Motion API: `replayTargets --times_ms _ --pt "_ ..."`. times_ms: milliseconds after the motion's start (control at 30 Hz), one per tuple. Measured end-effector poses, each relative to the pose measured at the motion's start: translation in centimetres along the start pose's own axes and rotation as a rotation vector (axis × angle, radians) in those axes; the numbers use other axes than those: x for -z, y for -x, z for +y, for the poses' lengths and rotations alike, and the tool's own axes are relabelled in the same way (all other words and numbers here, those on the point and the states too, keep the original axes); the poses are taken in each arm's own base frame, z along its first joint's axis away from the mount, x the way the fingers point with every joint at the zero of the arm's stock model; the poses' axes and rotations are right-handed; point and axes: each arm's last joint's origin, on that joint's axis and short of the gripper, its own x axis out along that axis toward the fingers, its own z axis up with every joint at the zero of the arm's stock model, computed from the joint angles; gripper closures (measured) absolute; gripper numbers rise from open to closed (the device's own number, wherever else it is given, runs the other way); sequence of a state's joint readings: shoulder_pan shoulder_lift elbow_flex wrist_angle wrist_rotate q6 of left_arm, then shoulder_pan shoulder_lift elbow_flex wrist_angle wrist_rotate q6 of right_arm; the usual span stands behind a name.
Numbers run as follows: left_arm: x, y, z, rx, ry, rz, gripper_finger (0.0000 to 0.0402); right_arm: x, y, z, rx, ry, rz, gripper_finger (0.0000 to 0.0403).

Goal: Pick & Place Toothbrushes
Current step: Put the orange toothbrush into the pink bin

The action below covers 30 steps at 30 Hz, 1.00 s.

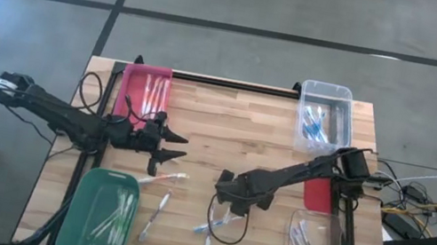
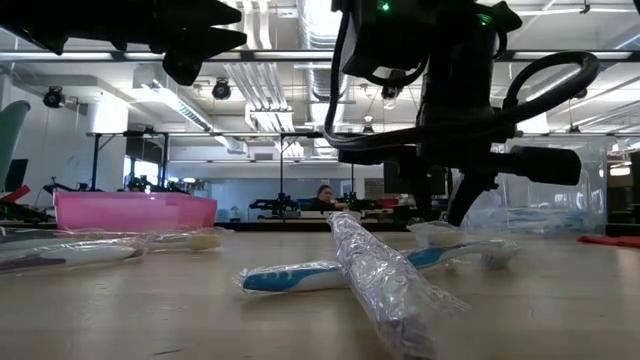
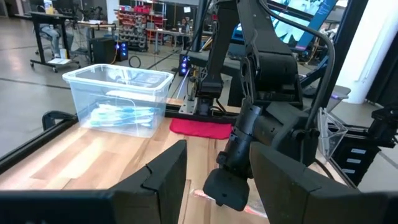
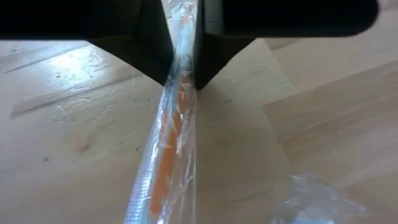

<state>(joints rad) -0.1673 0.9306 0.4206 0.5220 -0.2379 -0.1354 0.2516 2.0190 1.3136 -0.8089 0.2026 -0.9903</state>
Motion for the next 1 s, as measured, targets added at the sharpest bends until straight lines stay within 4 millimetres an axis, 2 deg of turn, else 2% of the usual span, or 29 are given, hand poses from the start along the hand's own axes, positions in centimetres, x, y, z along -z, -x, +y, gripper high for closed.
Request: replayTargets --times_ms 133,200,333,400,567,667,833,1000 --pt "0.0 0.0 0.0 0.0 0.003 0.0 0.022 0.2 0.8 0.2 0.004 0.003 -0.003 0.038" --pt "0.0 0.0 0.0 0.0 0.003 0.0 0.022 0.5 1.8 0.6 0.003 0.01 0.013 0.0384" --pt "0.0 0.0 0.0 0.0 0.003 -0.003 0.022 0.9 5.5 0.7 0.122 -0.078 -0.011 0.0373" --pt "0.0 0.0 0.0 -0.005 0.0 -0.001 0.022 1.4 7.2 0.8 0.158 -0.177 -0.054 0.0371" --pt "0.0 0.0 0.1 -0.025 -0.001 -0.002 0.022 3.0 11.3 1.2 0.246 -0.555 -0.19 0.0381" --pt "0.0 0.0 0.1 -0.026 -0.001 -0.002 0.022 3.9 13.0 1.4 0.277 -0.739 -0.278 0.0383" --pt "0.0 0.0 0.1 -0.026 -0.001 -0.002 0.0221 5.0 14.8 1.2 0.362 -0.94 -0.454 0.038" --pt "0.0 0.0 0.1 -0.026 -0.001 -0.002 0.0221 5.2 14.6 0.8 0.461 -0.996 -0.611 0.038"
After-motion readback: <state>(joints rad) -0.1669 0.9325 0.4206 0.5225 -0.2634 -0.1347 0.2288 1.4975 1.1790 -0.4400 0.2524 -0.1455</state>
